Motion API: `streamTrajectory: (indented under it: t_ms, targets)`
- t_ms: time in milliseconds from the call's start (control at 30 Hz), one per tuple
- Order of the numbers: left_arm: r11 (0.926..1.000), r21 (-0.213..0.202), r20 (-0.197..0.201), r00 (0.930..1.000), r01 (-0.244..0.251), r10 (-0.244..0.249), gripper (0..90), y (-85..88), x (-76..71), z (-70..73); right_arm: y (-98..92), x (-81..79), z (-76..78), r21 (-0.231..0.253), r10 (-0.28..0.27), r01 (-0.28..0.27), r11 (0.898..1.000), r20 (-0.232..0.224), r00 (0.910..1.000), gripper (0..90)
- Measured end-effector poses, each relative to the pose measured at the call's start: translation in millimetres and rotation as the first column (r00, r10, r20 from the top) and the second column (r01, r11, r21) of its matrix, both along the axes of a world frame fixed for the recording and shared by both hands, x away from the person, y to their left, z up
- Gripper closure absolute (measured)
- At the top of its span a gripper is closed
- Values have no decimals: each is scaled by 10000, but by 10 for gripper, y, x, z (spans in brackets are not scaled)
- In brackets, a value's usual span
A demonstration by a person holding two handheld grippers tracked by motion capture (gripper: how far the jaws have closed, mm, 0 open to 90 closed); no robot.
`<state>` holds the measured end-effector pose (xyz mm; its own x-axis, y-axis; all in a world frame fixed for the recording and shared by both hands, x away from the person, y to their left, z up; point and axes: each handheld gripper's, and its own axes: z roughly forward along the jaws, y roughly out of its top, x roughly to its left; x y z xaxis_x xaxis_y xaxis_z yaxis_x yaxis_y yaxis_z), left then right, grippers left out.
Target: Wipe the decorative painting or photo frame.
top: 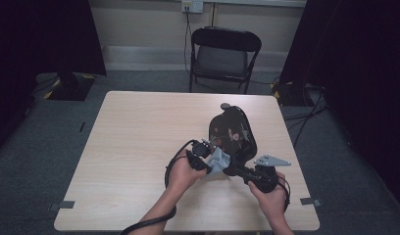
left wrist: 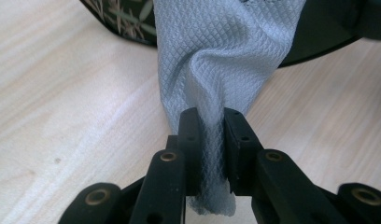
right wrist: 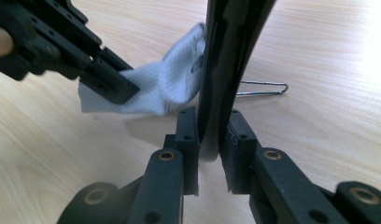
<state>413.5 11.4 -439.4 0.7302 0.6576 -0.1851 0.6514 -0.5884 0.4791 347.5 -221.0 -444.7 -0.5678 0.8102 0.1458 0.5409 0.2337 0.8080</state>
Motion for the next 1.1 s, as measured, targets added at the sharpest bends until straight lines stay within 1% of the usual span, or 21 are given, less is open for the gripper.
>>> streamTrajectory:
  t_ms: [100,133,267,333,367,533,600,733,867,967,1033,1100]
  targets:
    - [9998,190,-16,10000,46,-46,787,6,-10,-56,0,3,1,16,14,-13,10000,-28,10000,786]
    - [9999,167,-63,10000,18,-17,787,11,-16,-74,-2,7,3,32,13,-13,10000,-47,10000,786]
    - [9996,268,-167,9999,-30,34,787,37,-46,-150,-1,14,5,101,27,-26,9999,-64,10000,786]
    - [9992,393,-234,9997,0,9,787,42,-62,-190,-4,14,1,79,48,-48,10000,-54,10000,787]
    - [9993,379,-224,9997,-7,16,787,50,-65,-206,-7,17,-3,84,77,-77,9999,-60,10000,787]
    - [9994,358,-249,9997,-36,45,787,86,-88,-192,-2,21,2,176,48,-47,9998,-74,10000,786]
    - [9997,207,-272,9996,-108,114,786,108,-96,-144,-5,23,-1,231,48,-46,9997,-75,10000,786]
    - [9997,-182,29,9999,-154,155,786,172,-91,53,-9,29,-3,275,3,-1,9996,-52,10000,790]
    - [9974,-709,526,9984,-145,183,787,223,-94,376,-16,35,-8,353,-16,19,9994,-73,10000,791]
    - [9935,-1117,933,9952,-203,309,786,246,-95,635,-5,45,-7,373,-46,48,9993,-54,10000,792]
    - [9924,-1208,1207,9920,-222,369,786,246,-94,789,14,48,-6,374,-92,94,9993,-62,9999,792]
    - [9896,-1430,1446,9888,-156,365,786,220,-102,971,26,53,-6,361,-129,132,9993,-89,9999,793]
